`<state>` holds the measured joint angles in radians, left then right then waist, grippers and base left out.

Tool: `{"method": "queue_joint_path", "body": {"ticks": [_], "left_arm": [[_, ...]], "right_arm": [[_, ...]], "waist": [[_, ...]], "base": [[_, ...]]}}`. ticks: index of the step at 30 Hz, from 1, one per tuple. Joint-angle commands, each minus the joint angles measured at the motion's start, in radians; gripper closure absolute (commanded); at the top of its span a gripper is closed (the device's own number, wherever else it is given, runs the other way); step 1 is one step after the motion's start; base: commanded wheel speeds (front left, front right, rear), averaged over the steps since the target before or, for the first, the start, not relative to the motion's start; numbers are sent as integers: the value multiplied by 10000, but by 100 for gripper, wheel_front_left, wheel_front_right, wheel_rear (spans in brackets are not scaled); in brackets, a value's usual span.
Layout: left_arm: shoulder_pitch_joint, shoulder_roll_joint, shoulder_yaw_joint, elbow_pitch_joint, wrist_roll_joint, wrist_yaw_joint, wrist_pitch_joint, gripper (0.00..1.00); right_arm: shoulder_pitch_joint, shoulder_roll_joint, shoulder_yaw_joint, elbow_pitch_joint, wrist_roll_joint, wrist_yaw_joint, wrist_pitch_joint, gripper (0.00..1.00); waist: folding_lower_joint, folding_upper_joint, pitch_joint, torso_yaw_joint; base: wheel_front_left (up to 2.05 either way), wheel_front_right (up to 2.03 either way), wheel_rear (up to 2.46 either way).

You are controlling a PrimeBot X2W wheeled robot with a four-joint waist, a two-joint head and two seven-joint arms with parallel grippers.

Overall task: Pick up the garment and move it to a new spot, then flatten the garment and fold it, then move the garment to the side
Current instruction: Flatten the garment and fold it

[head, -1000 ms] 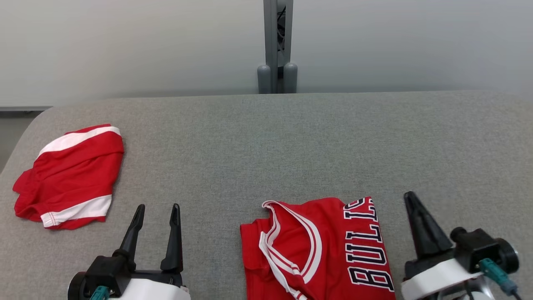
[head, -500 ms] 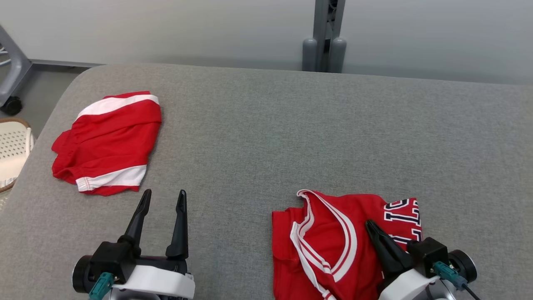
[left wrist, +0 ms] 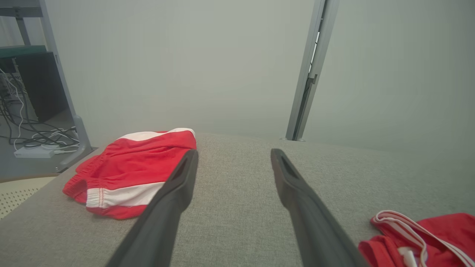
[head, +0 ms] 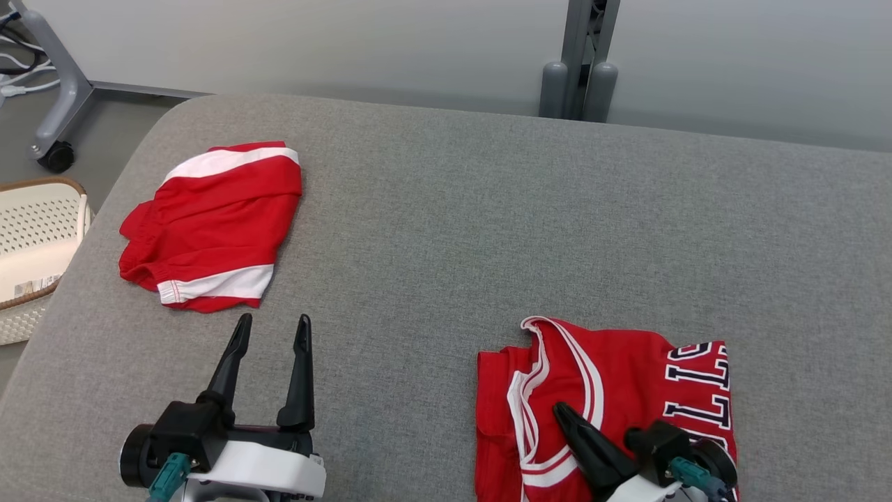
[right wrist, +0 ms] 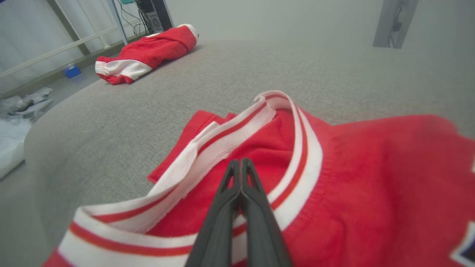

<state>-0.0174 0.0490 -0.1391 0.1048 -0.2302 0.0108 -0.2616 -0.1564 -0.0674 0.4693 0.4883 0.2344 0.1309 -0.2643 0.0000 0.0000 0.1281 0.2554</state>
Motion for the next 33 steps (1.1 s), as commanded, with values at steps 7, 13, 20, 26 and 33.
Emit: {"method": "queue_joint_path", "body": {"ticks": [7,13,20,26,33], "left_arm": [[-121,31,15,-25,28,61,-32,0],[-156,31,-63,19,-17,79,-31,0],[-102,31,-42,113,5,28,-32,0],[-71,31,-18,95,16,34,-31,0],[-7,30,51,93,-7,75,-32,0]], "right_arm": [[-22,-305,980,314,523,1,-9,100],[-216,-376,1741,-295,1159,1,-10,100],[-337,-688,2753,-126,1759,-1,-8,100],[-600,-587,3103,578,2059,2,-10,100],[-894,-667,3203,53,2357,1,-10,100]], "waist": [[0,0,-30,-24],[0,0,-51,-29],[0,0,-147,-16],[0,0,-188,-25],[0,0,-272,-185]], "base": [[0,0,0],[0,0,0],[0,0,0],[0,0,0],[0,0,0]]}}
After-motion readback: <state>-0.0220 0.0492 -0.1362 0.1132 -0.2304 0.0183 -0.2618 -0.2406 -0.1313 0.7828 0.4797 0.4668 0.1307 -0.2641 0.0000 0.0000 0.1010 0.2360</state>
